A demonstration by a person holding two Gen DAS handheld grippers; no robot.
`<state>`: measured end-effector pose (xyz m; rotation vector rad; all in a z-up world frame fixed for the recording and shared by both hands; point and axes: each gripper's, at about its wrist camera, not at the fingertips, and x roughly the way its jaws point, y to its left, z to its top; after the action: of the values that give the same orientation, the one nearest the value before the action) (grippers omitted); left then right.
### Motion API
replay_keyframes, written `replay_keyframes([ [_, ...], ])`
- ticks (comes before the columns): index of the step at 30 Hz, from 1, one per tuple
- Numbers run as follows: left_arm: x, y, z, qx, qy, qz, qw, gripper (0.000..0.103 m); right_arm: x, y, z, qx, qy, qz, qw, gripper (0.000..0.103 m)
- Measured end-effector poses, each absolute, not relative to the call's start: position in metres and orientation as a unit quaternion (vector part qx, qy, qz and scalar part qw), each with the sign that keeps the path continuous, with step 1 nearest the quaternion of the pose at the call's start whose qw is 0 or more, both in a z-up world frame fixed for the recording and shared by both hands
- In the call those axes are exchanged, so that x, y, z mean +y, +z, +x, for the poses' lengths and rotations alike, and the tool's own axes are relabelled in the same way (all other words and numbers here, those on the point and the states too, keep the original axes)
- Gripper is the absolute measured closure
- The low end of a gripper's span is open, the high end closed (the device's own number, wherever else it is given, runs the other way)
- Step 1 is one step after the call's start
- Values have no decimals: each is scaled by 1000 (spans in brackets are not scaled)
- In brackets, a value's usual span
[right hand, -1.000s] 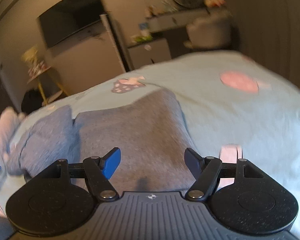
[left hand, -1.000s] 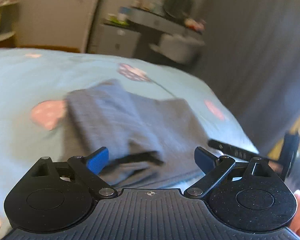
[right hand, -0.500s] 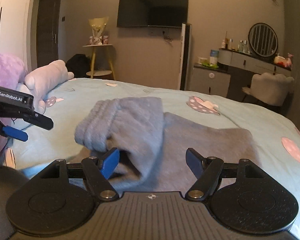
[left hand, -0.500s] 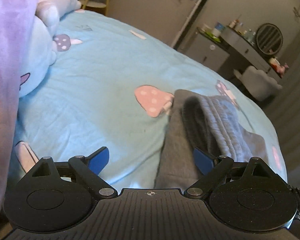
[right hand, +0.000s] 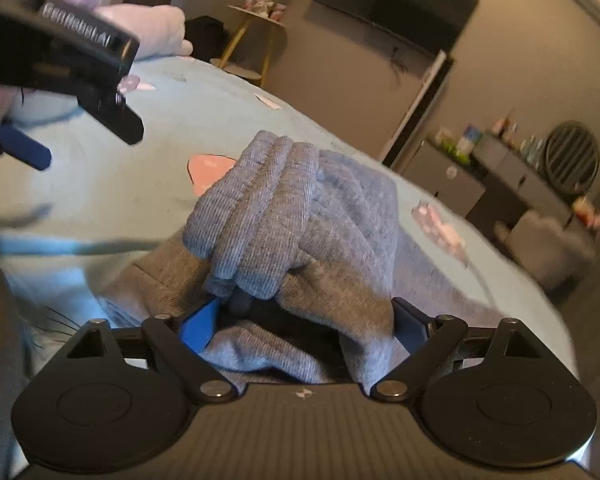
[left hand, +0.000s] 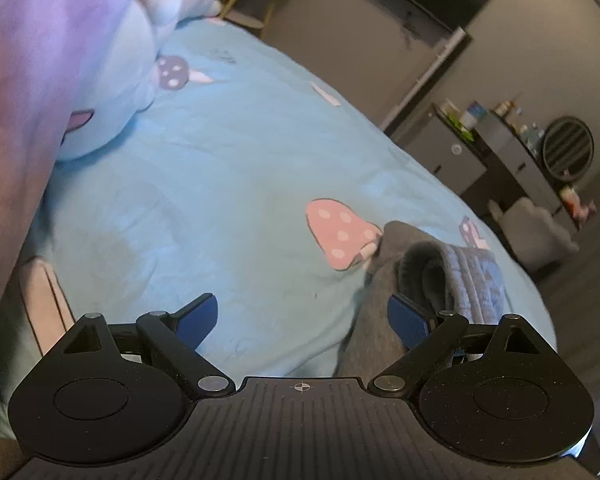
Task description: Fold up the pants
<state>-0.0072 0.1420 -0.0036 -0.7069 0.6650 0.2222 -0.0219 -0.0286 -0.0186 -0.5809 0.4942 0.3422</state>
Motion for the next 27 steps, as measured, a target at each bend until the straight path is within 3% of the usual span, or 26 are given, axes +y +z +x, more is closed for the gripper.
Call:
replay_keyframes([
  [9,141,-8,-7,328,103,-353,870,8,0,-32,-32,195,164,-386,887,11],
  [17,140,-11,-4,338,103,-352,867,8,-4,-35,-26,195,173,-382,887,12],
  [24,139,-12,-3,341,106,-350,866,7,-10,-28,-26,193,180,-333,905,41],
  [27,138,-12,-2,345,106,-349,865,8,-21,-14,-24,190,168,-288,923,47],
])
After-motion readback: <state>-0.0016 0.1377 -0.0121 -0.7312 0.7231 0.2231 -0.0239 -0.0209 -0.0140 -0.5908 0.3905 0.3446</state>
